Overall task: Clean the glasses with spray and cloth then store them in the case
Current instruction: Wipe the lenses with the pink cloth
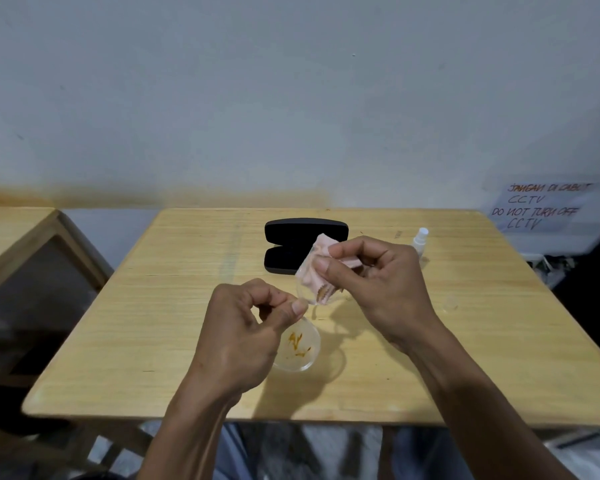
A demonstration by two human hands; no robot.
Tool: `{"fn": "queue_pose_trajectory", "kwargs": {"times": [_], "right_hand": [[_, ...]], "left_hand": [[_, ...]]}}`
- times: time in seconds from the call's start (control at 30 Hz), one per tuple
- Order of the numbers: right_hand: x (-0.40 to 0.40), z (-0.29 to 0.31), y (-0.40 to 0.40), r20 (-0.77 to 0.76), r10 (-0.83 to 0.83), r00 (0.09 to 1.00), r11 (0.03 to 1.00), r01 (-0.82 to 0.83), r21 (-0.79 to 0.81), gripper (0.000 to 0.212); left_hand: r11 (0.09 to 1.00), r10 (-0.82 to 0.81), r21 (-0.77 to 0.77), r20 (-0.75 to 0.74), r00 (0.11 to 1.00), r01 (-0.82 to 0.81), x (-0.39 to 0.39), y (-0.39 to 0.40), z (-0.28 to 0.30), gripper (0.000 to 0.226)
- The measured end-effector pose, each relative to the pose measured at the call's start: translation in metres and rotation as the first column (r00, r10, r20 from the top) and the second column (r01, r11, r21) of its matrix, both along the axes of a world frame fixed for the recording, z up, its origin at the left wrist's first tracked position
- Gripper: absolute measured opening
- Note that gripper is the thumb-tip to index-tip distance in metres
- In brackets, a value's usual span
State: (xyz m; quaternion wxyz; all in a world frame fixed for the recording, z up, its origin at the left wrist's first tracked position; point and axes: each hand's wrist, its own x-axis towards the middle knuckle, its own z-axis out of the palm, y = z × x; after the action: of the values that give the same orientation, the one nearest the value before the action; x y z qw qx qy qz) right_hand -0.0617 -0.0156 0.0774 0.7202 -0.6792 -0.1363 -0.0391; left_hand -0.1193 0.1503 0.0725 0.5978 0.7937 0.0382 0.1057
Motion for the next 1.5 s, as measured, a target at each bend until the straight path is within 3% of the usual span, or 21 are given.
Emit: {"fn": "queue_pose_trajectory", "kwargs": {"times": [0.4, 0.67, 0.87, 1.03, 1.2, 1.37, 1.5], "right_hand": [[0.001, 0.009, -0.009, -0.027, 0.215, 0.976, 0.96, -0.217, -0.175, 0.019], [0.0, 0.003, -0.02, 0.072, 0.12, 0.99, 0.976, -0.105, -0.192, 0.015], [0.001, 0.002, -0.004, 0.095, 0.009, 0.995, 0.999, -0.005, -0.037, 0.014], [-0.006, -0.006, 0.008, 0.001, -0.018, 1.0, 0.999, 0.018, 0.042, 0.016], [-0.015, -0.015, 0.012, -0.027, -0.022, 0.999, 0.997, 0.024, 0.069, 0.018], [-0.013, -0.017, 0.007, -0.065, -0.062, 0.996, 0.989, 0.07, 0.13, 0.012], [-0.015, -0.018, -0.003, -0.113, 0.027, 0.993, 0.976, -0.002, 0.216, 0.011]], "left_hand": [[0.992, 0.06, -0.108, -0.009, 0.998, -0.06, -0.002, 0.002, -0.001, 0.019], [0.994, 0.012, -0.105, -0.026, 1.0, -0.015, -0.001, 0.003, -0.001, 0.014], [0.998, 0.001, -0.062, -0.057, 0.998, -0.005, 0.0, 0.004, 0.006, 0.017], [0.959, 0.155, -0.237, -0.005, 0.988, -0.152, 0.005, 0.0, 0.001, 0.01], [0.916, 0.173, -0.364, -0.026, 0.985, -0.171, 0.007, -0.001, 0.0, 0.009], [0.889, 0.179, -0.42, -0.051, 0.983, -0.183, 0.008, 0.003, 0.004, 0.012], [0.865, 0.217, -0.44, -0.101, 0.971, -0.239, 0.01, 0.006, 0.005, 0.011]]}}
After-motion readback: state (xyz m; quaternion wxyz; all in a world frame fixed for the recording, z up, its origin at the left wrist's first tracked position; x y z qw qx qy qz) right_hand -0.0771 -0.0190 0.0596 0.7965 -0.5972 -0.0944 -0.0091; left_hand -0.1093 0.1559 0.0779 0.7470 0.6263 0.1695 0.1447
